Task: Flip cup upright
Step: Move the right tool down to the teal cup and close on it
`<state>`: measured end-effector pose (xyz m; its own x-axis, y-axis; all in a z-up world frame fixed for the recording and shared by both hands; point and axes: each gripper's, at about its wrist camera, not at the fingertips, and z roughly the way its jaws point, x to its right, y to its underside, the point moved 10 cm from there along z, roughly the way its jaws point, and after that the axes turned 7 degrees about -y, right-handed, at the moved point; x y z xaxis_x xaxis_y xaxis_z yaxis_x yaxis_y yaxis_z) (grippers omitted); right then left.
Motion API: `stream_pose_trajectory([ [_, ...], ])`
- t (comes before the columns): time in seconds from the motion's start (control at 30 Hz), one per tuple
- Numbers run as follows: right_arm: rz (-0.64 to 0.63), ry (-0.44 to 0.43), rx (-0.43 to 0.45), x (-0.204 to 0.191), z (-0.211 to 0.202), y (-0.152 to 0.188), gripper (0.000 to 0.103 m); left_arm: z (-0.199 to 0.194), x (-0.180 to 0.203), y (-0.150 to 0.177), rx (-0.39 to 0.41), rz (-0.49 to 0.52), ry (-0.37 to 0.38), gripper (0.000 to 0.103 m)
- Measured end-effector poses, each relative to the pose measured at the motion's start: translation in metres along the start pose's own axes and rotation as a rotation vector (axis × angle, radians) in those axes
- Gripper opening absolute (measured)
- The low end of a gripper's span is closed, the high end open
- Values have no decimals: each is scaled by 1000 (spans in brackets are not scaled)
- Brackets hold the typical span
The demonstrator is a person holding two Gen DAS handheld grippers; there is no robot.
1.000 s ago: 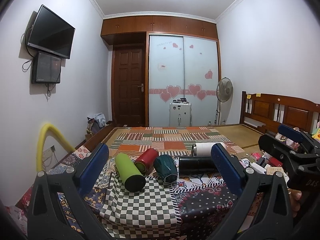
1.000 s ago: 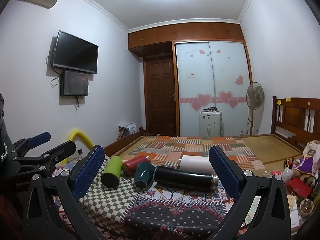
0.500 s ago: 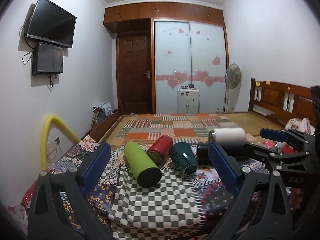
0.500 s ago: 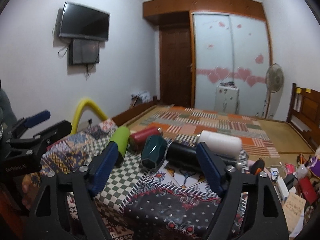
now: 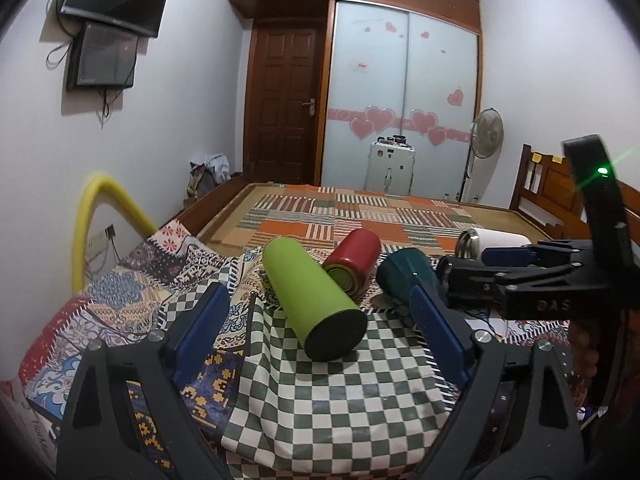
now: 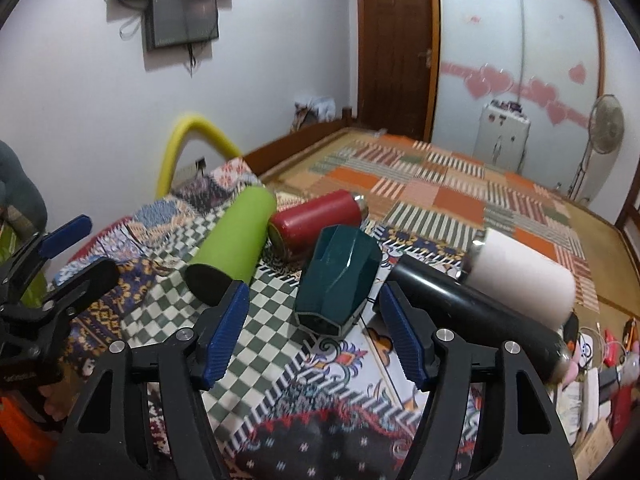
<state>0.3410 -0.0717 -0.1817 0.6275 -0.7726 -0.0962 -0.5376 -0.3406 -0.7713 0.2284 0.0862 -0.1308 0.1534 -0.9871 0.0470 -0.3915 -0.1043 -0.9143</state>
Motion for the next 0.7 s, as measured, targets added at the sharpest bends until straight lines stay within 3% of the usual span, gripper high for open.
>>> stream_pose_trajectory([
  [0.37,41,19,-251,17,58,-5,64,6,-9,6,8,-37,25,92],
  [0.7,80,98,-397,30,83,-11,67,3,-8,9,32,-29,42,92],
])
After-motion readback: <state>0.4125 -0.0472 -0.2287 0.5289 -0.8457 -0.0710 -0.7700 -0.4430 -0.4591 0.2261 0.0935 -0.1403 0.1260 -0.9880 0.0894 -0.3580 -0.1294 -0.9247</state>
